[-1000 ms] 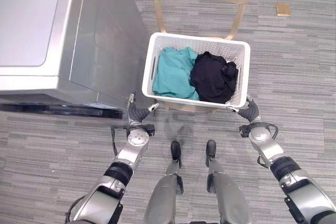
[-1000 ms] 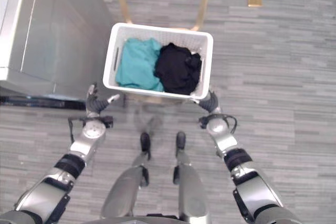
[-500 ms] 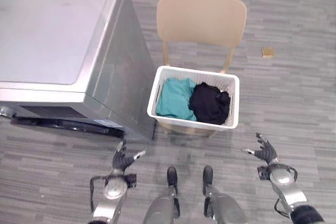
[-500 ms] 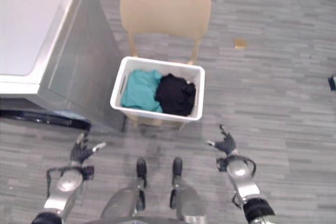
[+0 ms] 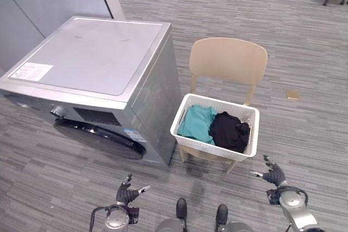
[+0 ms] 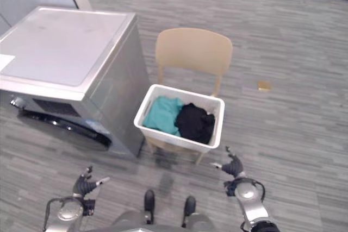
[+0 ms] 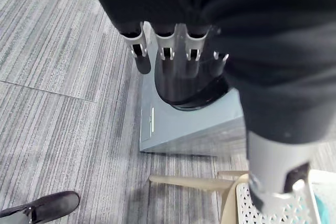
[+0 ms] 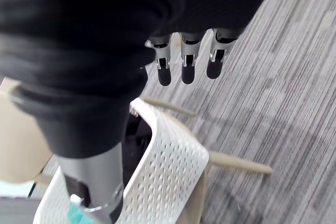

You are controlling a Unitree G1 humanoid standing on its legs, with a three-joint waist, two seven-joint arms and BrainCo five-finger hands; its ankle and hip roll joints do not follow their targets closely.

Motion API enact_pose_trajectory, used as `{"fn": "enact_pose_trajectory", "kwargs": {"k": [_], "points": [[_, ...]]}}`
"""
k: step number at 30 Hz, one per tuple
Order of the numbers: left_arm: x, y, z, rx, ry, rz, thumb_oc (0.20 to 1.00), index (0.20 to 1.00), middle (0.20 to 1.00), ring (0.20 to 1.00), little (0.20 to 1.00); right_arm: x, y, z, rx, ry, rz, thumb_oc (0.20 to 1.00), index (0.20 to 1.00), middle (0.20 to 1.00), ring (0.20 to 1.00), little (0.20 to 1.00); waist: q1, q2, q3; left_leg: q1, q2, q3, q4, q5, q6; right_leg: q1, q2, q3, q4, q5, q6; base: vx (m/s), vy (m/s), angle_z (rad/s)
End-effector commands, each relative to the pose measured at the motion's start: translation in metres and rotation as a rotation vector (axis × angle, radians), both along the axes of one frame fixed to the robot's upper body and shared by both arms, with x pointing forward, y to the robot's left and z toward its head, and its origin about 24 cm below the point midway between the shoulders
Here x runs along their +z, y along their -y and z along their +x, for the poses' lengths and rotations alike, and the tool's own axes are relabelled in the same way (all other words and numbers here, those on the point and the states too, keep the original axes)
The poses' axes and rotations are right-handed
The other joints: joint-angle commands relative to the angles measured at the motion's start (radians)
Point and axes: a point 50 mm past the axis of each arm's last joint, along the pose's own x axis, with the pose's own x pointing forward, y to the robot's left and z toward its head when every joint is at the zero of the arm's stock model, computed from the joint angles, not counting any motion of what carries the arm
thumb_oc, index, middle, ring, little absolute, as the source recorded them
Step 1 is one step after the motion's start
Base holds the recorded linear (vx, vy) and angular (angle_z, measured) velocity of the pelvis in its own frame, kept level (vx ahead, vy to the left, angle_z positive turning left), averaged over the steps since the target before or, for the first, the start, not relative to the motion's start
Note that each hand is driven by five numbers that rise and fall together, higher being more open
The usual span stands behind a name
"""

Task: Grab the laundry basket,head to the washer,open it,put in the laundry and shut it.

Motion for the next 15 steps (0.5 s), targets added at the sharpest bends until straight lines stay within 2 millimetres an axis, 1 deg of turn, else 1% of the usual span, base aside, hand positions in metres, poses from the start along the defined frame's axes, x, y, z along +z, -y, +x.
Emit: {"fn": "enact_pose_trajectory", "kwargs": {"k": [1, 2, 5, 7, 8, 9, 10, 11, 12, 13, 15], "points": [[-0.010, -0.011, 0.008, -0.040, -0.100, 0.114, 1.000, 1.000, 1.000, 1.000, 1.000, -0.025, 0.004, -0.004, -0.069, -0.134, 0.036, 1.000, 1.000, 1.000, 1.000, 1.000, -0.010, -0.032, -0.034, 0.026, 0.037, 0.029, 0.059, -0.071, -0.060, -0.023, -0.066, 0.063, 0.129, -0.182, 0.097, 0.06, 0.072, -0.16], [-0.019, -0.019, 0.008, -0.017, -0.173, 0.152, 1.000, 1.000, 1.000, 1.000, 1.000, -0.044, 0.005, -0.014, -0.060, -0.286, 0.034, 1.000, 1.000, 1.000, 1.000, 1.000, -0.010, -0.029, -0.054, 0.051, 0.030, 0.030, 0.044, -0.076, -0.058, -0.010, -0.069, 0.073, 0.125, -0.185, 0.100, 0.09, 0.036, -0.16], [-0.016, -0.021, 0.008, -0.009, -0.150, 0.148, 1.000, 1.000, 1.000, 1.000, 1.000, -0.044, -0.005, -0.012, -0.015, -0.271, 0.055, 1.000, 1.000, 1.000, 1.000, 1.000, -0.005, -0.028, -0.053, 0.054, 0.030, 0.023, 0.053, -0.082, -0.058, -0.002, -0.070, 0.073, 0.129, -0.191, 0.096, 0.05, 0.000, -0.15], [-0.013, -0.022, 0.011, 0.005, -0.118, 0.138, 1.000, 1.000, 1.000, 1.000, 1.000, -0.041, -0.014, -0.006, 0.005, -0.238, 0.086, 1.000, 1.000, 1.000, 1.000, 1.000, 0.002, -0.029, -0.036, 0.029, 0.026, 0.015, 0.089, -0.087, -0.059, -0.007, -0.072, 0.070, 0.132, -0.194, 0.091, -0.04, -0.007, 0.02], [-0.013, -0.022, 0.011, 0.006, -0.118, 0.138, 1.000, 1.000, 1.000, 1.000, 1.000, -0.041, -0.014, -0.006, 0.005, -0.238, 0.086, 1.000, 1.000, 1.000, 1.000, 1.000, 0.001, -0.029, -0.036, 0.027, 0.026, 0.014, 0.092, -0.088, -0.059, -0.008, -0.072, 0.069, 0.132, -0.194, 0.091, -0.12, -0.010, 0.15], [-0.009, -0.021, 0.016, 0.013, -0.088, 0.128, 1.000, 1.000, 1.000, 1.000, 1.000, -0.038, -0.018, -0.002, 0.008, -0.213, 0.101, 1.000, 1.000, 1.000, 1.000, 1.000, 0.005, -0.031, -0.019, -0.016, 0.021, 0.008, 0.132, -0.088, -0.065, -0.020, -0.077, 0.062, 0.135, -0.192, 0.089, -0.25, -0.003, 0.27], [0.001, -0.018, 0.030, 0.023, -0.010, 0.104, 1.000, 1.000, 1.000, 1.000, 1.000, -0.032, -0.025, 0.007, 0.010, -0.159, 0.134, 1.000, 1.000, 1.000, 1.000, 1.000, 0.017, -0.035, 0.014, -0.107, 0.011, 0.004, 0.215, -0.090, -0.081, -0.053, -0.094, 0.036, 0.134, -0.185, 0.086, -0.30, 0.015, 0.40], [0.006, -0.015, 0.034, 0.028, 0.025, 0.087, 1.000, 1.000, 1.000, 1.000, 1.000, -0.029, -0.027, 0.010, 0.013, -0.136, 0.140, 1.000, 1.000, 1.000, 1.000, 1.000, 0.024, -0.034, 0.022, -0.130, 0.012, 0.007, 0.240, -0.091, -0.084, -0.062, -0.102, 0.020, 0.133, -0.183, 0.084, -0.24, 0.103, 0.83], [0.008, -0.013, 0.036, 0.039, 0.050, 0.073, 1.000, 1.000, 1.000, 1.000, 1.000, -0.027, -0.033, 0.013, 0.032, -0.126, 0.145, 1.000, 1.000, 1.000, 1.000, 1.000, 0.035, -0.035, 0.030, -0.154, 0.052, 0.027, 0.259, -0.091, -0.085, -0.062, -0.118, -0.022, 0.133, -0.188, 0.087, -0.08, 0.100, 1.16], [0.009, -0.013, 0.036, 0.039, 0.051, 0.073, 1.000, 1.000, 1.000, 1.000, 1.000, -0.027, -0.033, 0.013, 0.032, -0.126, 0.145, 1.000, 1.000, 1.000, 1.000, 1.000, 0.034, -0.035, 0.028, -0.158, 0.051, 0.026, 0.258, -0.088, -0.085, -0.065, -0.118, -0.024, 0.132, -0.187, 0.087, 0.00, 0.149, 1.30], [0.009, -0.009, 0.036, 0.036, 0.058, 0.058, 1.000, 1.000, 1.000, 1.000, 1.000, -0.029, -0.036, 0.012, 0.036, -0.136, 0.148, 1.000, 1.000, 1.000, 1.000, 1.000, 0.041, -0.036, 0.027, -0.155, 0.108, 0.063, 0.210, -0.059, -0.086, -0.050, -0.136, -0.061, 0.130, -0.187, 0.095, 0.10, 0.186, 1.16]]}}
